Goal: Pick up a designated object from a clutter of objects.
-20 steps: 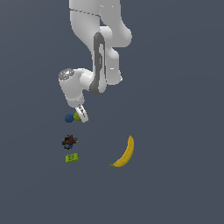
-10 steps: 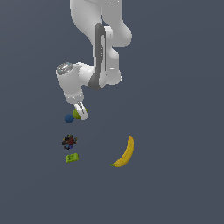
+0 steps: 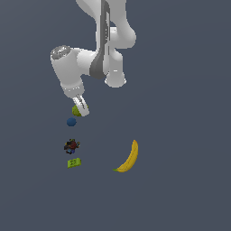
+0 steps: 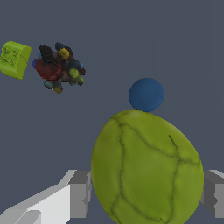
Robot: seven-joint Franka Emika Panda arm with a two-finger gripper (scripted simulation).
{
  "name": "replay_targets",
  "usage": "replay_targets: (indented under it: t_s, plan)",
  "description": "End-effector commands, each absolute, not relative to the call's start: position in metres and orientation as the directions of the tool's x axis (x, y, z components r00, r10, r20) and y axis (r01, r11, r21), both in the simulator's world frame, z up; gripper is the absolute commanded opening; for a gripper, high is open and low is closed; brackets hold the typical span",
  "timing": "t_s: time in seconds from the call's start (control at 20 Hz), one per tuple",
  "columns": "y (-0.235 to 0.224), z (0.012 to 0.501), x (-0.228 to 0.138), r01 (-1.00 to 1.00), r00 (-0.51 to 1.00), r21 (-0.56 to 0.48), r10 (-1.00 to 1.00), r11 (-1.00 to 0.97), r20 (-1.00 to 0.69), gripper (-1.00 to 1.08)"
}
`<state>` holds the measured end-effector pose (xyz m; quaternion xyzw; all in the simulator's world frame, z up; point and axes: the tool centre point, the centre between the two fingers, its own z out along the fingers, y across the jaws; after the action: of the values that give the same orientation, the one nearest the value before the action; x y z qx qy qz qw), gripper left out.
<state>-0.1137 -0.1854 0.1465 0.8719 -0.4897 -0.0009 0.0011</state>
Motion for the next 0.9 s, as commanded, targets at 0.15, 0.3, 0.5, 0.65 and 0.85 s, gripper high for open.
replay_targets:
  t_s: [0.15, 0.3, 0.5, 0.65, 0.85]
  plan:
    - [-0.181, 0.198, -0.106, -0.855, 0.519, 0.004, -0.855, -0.519, 0.003, -1.00]
    - [-0.179, 0.226, -0.102, -0.855, 0.519, 0.005, -0.855, -0.519, 0.004, -1.00]
    - [-0.175, 0.262, -0.096, -0.855, 0.519, 0.005, -0.855, -0.519, 0.004, -1.00]
    - [-0.172, 0.291, -0.091, -0.855, 0.519, 0.004, -0.855, -0.519, 0.003, -1.00]
    - [-0.168, 0.328, -0.084, -0.854, 0.520, 0.003, -0.854, -0.520, 0.002, -1.00]
